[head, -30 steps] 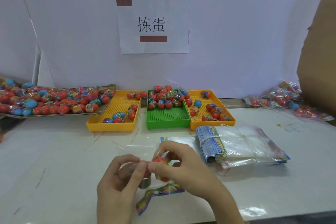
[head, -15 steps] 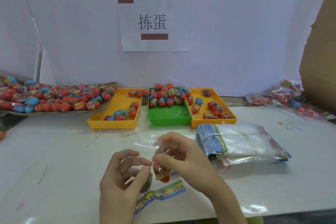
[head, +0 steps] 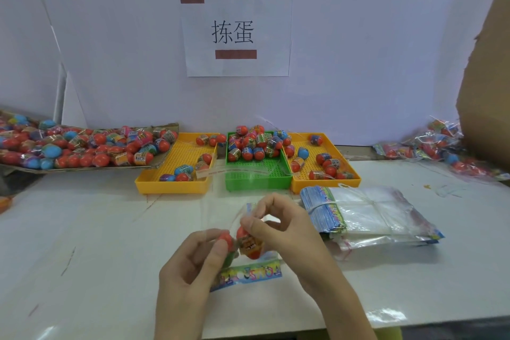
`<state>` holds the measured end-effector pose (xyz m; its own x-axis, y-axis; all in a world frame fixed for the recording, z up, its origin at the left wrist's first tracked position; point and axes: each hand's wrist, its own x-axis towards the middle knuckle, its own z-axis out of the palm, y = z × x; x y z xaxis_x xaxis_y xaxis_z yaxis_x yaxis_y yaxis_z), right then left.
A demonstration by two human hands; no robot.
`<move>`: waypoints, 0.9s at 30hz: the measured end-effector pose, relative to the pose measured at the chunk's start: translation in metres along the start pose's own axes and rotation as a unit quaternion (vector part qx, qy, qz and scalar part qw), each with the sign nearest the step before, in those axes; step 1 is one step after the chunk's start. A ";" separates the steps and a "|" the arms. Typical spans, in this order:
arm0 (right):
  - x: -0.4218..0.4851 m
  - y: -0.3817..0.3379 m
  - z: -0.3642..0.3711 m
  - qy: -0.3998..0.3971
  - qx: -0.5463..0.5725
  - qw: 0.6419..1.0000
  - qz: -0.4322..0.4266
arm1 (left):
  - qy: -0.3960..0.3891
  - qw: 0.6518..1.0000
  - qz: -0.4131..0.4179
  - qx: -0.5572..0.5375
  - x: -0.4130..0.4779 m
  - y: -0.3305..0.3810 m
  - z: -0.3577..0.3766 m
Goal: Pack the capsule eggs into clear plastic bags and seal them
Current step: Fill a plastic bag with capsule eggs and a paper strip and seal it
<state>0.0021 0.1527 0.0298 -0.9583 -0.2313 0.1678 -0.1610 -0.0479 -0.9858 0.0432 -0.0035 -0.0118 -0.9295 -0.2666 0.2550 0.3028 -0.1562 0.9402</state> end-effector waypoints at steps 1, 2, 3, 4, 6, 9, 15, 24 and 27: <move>0.000 0.000 0.000 -0.001 -0.008 1.000 0.016 | 0.013 1.000 0.002 -0.004 0.000 -0.001 0.000; 0.000 0.000 -0.001 -0.008 -0.020 0.999 0.027 | 0.027 1.000 0.003 -0.009 0.000 -0.002 -0.001; 0.000 0.000 -0.001 -0.020 -0.028 0.999 0.029 | 0.041 0.999 0.001 -0.017 0.000 -0.003 -0.001; 0.000 0.000 -0.002 -0.037 -0.033 0.999 0.024 | 0.053 0.998 -0.003 -0.028 0.000 -0.003 -0.001; -0.001 0.001 -0.004 -0.063 -0.030 0.998 0.005 | 0.071 0.996 -0.011 -0.049 0.001 -0.003 -0.001; -0.001 0.002 -0.003 -0.070 -0.031 0.997 -0.007 | 0.098 0.992 -0.005 -0.075 0.001 0.001 0.003; 0.002 0.007 0.004 -0.060 -0.007 0.998 -0.035 | 0.053 0.995 -0.022 -0.077 0.003 0.001 0.000; 0.000 0.009 -0.001 -0.080 -0.027 0.996 -0.011 | 0.005 1.000 -0.001 -0.019 0.005 0.000 -0.002; 0.001 0.009 0.004 -0.061 -0.050 0.996 -0.048 | -0.008 1.000 -0.001 -0.004 0.002 0.004 0.001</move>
<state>0.0002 0.1483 0.0216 -0.9025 -0.3467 0.2555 -0.2792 0.0194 -0.9600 0.0420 -0.0039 -0.0075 -0.9334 -0.2511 0.2565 0.3020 -0.1635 0.9392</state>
